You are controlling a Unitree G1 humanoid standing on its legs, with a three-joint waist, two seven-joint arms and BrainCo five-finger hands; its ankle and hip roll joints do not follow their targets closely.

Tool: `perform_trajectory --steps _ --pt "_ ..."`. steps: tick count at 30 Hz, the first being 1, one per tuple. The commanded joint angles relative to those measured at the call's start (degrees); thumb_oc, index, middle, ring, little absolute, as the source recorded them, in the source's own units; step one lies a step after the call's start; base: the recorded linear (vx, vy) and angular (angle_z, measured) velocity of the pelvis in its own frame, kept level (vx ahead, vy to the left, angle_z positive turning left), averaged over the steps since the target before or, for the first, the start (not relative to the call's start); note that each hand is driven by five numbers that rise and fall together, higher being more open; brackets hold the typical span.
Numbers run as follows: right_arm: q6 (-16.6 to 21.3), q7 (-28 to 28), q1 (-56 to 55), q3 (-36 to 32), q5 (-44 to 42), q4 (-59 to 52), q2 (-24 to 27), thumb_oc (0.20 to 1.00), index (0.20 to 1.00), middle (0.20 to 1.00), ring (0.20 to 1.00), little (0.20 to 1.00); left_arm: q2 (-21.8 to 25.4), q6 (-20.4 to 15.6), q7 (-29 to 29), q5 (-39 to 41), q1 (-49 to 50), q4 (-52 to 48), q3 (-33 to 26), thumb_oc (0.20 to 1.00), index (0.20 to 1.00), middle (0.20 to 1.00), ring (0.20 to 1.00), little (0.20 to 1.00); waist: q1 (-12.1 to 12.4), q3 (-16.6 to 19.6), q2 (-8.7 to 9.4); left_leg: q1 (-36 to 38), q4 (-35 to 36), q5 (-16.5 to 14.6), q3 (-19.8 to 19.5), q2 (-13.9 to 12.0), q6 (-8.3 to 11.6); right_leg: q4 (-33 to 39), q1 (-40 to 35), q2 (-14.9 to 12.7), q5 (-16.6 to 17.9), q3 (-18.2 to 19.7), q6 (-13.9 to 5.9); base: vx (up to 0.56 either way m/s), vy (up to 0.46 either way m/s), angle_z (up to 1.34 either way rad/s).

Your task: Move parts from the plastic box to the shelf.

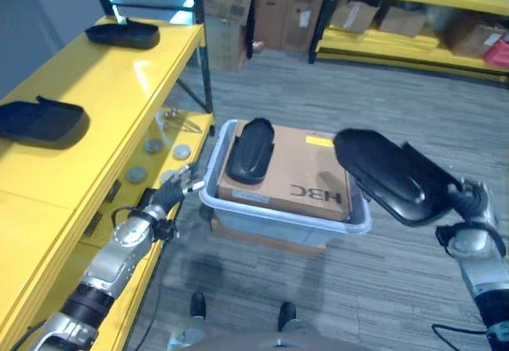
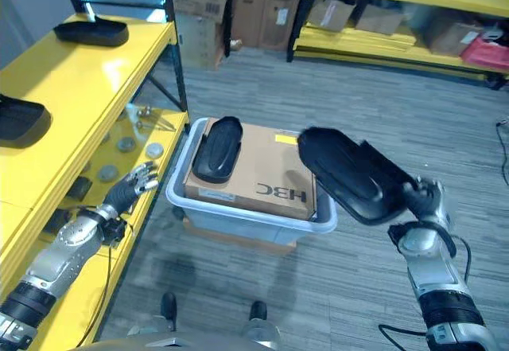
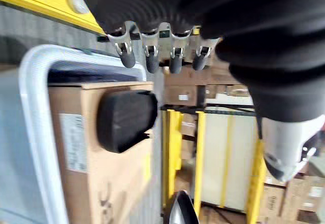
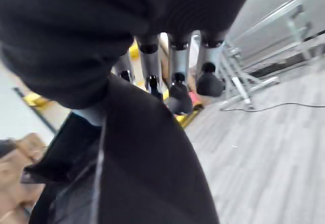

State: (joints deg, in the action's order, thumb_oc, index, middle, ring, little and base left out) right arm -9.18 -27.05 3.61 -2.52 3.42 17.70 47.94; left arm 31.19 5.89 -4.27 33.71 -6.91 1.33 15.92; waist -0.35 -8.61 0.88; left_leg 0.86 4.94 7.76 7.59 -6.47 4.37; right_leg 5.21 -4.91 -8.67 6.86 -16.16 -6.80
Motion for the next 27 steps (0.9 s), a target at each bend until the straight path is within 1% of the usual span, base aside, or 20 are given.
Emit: perform_trajectory --steps 1,2,4,6,8,9,10,13,14,16,19,21,22,25,26,27 --pt "2.96 -6.61 7.52 -2.25 11.85 -4.28 6.36 0.2 0.2 0.2 0.2 0.2 -0.91 1.01 -1.98 5.46 -3.54 -1.52 -0.62 1.0 1.0 1.0 1.0 1.0 1.5 -0.58 0.63 3.85 0.06 -7.04 2.55 -0.35 0.25 -0.21 -1.81 -0.45 -5.49 -0.11 -0.88 -0.03 -0.007 -0.04" --pt "3.56 -7.55 8.08 -2.08 13.66 -6.0 6.81 0.2 0.2 0.2 0.2 0.2 -1.27 2.44 -2.04 6.41 -4.12 -2.63 -0.47 1.0 1.0 1.0 1.0 1.0 1.4 -0.34 0.78 4.04 0.06 -7.18 2.59 -0.37 0.19 -0.21 -2.03 -0.42 -5.64 -0.09 -0.91 0.0 0.0 0.0" --pt "5.82 -9.81 10.74 -0.71 18.0 -10.28 8.43 0.2 0.2 0.2 0.2 0.2 -2.91 5.82 -1.87 11.97 -6.15 -4.18 0.31 1.0 1.0 1.0 1.0 1.0 0.96 0.45 1.19 4.7 0.06 -7.66 2.9 -0.46 -0.04 -0.21 -2.67 -0.37 -6.13 -0.08 -1.01 0.0 0.0 0.0" --pt "6.96 -10.86 11.63 -0.18 18.9 -11.04 8.86 0.2 0.2 0.2 0.2 0.2 -3.47 6.92 -2.09 13.54 -6.77 -4.48 0.64 1.0 1.0 1.0 1.0 1.0 0.89 0.63 1.28 4.87 0.06 -7.73 2.99 -0.48 -0.1 -0.21 -2.83 -0.36 -6.21 -0.11 -1.02 0.0 0.0 0.0" --pt "8.64 -13.39 15.23 1.76 21.16 -13.32 10.0 0.2 0.2 0.2 0.2 0.2 -5.45 10.05 0.81 18.72 -8.63 -5.06 2.21 1.0 1.0 1.0 1.0 1.0 0.84 1.28 1.47 5.19 0.06 -8.06 3.01 -0.35 -0.34 -0.21 -3.23 -0.23 -6.56 -0.02 -0.96 0.01 0.019 -0.07" --pt "9.04 -13.89 16.07 2.27 21.58 -13.47 10.33 0.2 0.2 0.2 0.2 0.2 -5.78 10.34 1.42 19.48 -8.94 -5.0 2.39 1.0 1.0 1.0 1.0 1.0 0.76 1.3 1.41 5.28 0.06 -8.16 3.03 -0.33 -0.38 -0.21 -3.31 -0.22 -6.63 -0.02 -0.98 0.02 0.027 -0.09" --pt "11.87 -16.26 18.45 3.27 21.78 -14.94 11.19 0.2 0.2 0.2 0.2 0.2 -7.4 11.81 3.49 24.23 -9.84 -4.31 3.17 1.0 1.0 1.0 1.0 1.0 0.81 1.79 1.57 5.5 0.06 -8.47 2.98 -0.2 -0.5 -0.21 -3.57 -0.15 -6.9 -0.1 -1.03 0.02 0.02 -0.07" --pt "12.94 -15.9 21.71 4.37 21.23 -18.11 11.54 0.2 0.2 0.2 0.2 0.2 -9.62 12.12 5.82 29.26 -10.42 -2.54 4.11 1.0 1.0 1.0 1.0 1.0 0.79 2.38 1.7 5.83 0.06 -8.96 3.08 -0.11 -0.62 -0.21 -3.82 -0.13 -7.12 -0.2 -1.08 0.04 0.017 -0.02" --pt "13.64 -14.69 23.73 5.15 20.7 -20.71 11.27 0.2 0.2 0.2 0.2 0.2 -11.57 11.85 7.04 32.52 -10.26 -1.56 4.55 1.0 1.0 1.0 1.0 1.0 0.89 2.73 1.8 5.98 0.06 -9.32 3.04 0.03 -0.72 -0.21 -3.93 -0.14 -7.27 -0.24 -1.13 0.0 0.0 0.0" --pt "13.34 -13.78 24.74 5.87 20.14 -22.16 10.81 0.2 0.2 0.2 0.2 0.2 -12.64 11.72 6.68 33.66 -10.01 -1.18 4.91 1.0 1.0 1.0 1.0 1.0 1.02 2.84 1.78 6.05 0.06 -9.5 3.05 0.09 -0.79 -0.21 -3.98 -0.2 -7.3 -0.33 -1.13 0.02 0.014 -0.06" --pt "13.93 -13.78 26.04 7.77 19.56 -23.53 9.27 0.2 0.2 0.2 0.2 0.2 -14.35 11.33 4.82 34.49 -9.94 -0.69 6.38 1.0 1.0 1.0 1.0 1.0 1.29 2.95 1.74 6.01 0.06 -9.6 2.97 0.17 -0.89 -0.21 -3.95 -0.31 -7.25 -0.56 -1.14 0.0 0.003 -0.02" --pt "13.85 -14.26 28.14 10.58 19.44 -23.87 7.37 0.2 0.2 0.2 0.2 0.2 -15.94 9.86 3.58 36.88 -10.45 0.24 8.13 1.0 1.0 1.0 1.0 1.0 1.39 2.94 1.66 6.04 0.06 -9.72 2.99 0.24 -1.0 -0.21 -3.94 -0.35 -7.25 -0.49 -1.12 0.0 0.0 0.0" --pt "13.74 -14.2 28.99 11.93 19.2 -23.76 6.22 0.2 0.2 0.2 0.2 0.2 -16.75 8.45 2.35 37.43 -10.85 0.61 8.9 1.0 1.0 1.0 1.0 1.0 1.47 2.89 1.62 6.09 0.06 -9.77 2.96 0.24 -1.01 -0.21 -3.95 -0.39 -7.23 -0.53 -1.14 0.0 0.0 0.0" --pt "14.13 -14.5 30.23 13.97 19.5 -23.22 4.45 0.2 0.2 0.2 0.2 0.2 -17.49 6.88 0.73 38.75 -11.59 0.65 9.79 1.0 1.0 1.0 1.0 1.0 1.62 2.84 1.49 6.13 0.06 -9.81 2.78 0.31 -1.06 -0.21 -4.0 -0.42 -7.21 -0.55 -1.1 0.0 0.0 0.0" --pt "13.98 -14.6 31.55 15.79 19.87 -22.6 3.14 0.2 0.2 0.2 0.2 0.2 -18.15 5.37 -0.34 39.69 -12.22 0.65 10.46 1.0 1.0 1.0 1.0 1.0 1.68 2.77 1.4 6.15 0.06 -9.85 2.64 0.41 -1.09 -0.21 -4.05 -0.46 -7.19 -0.59 -1.11 0.0 0.0 0.0" --pt "14.22 -14.76 32.15 17.3 20.05 -22.29 1.71 0.2 0.2 0.2 0.2 0.2 -18.86 3.04 -2.11 40.24 -12.97 0.38 11.31 1.0 1.0 1.0 1.0 1.0 1.87 2.8 1.35 6.17 0.06 -9.89 2.56 0.46 -1.14 -0.21 -4.06 -0.51 -7.14 -0.7 -1.13 0.0 0.0 0.0"
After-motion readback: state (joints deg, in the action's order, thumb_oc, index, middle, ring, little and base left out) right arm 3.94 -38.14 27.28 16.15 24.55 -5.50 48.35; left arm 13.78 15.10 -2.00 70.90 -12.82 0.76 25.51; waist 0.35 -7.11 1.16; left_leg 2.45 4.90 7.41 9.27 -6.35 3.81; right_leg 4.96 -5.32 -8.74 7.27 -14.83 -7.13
